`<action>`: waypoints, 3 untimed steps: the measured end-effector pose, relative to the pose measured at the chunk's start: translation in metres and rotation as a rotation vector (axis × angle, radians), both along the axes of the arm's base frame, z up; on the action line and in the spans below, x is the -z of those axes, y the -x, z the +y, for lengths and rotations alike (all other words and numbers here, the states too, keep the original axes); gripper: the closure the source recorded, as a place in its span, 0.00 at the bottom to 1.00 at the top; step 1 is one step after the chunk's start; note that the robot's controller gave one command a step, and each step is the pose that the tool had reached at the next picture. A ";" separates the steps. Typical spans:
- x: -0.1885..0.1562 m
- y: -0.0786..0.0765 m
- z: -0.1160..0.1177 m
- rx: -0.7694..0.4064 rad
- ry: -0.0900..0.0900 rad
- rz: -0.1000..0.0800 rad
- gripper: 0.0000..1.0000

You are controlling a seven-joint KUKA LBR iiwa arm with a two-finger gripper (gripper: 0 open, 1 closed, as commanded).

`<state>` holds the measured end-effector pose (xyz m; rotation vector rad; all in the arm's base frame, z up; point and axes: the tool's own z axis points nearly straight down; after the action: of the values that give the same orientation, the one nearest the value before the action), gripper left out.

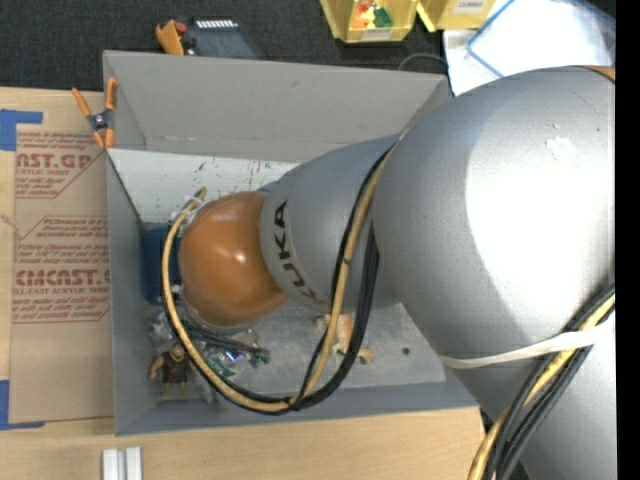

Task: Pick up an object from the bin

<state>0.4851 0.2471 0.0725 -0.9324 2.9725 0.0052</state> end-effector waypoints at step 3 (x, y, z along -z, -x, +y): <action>-0.016 0.002 0.000 -0.068 0.007 0.015 1.00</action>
Offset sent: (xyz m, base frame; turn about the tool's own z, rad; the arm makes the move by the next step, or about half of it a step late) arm 0.0000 0.0000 0.0000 0.0000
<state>0.4833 0.2469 0.0882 -1.0378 2.9553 0.0034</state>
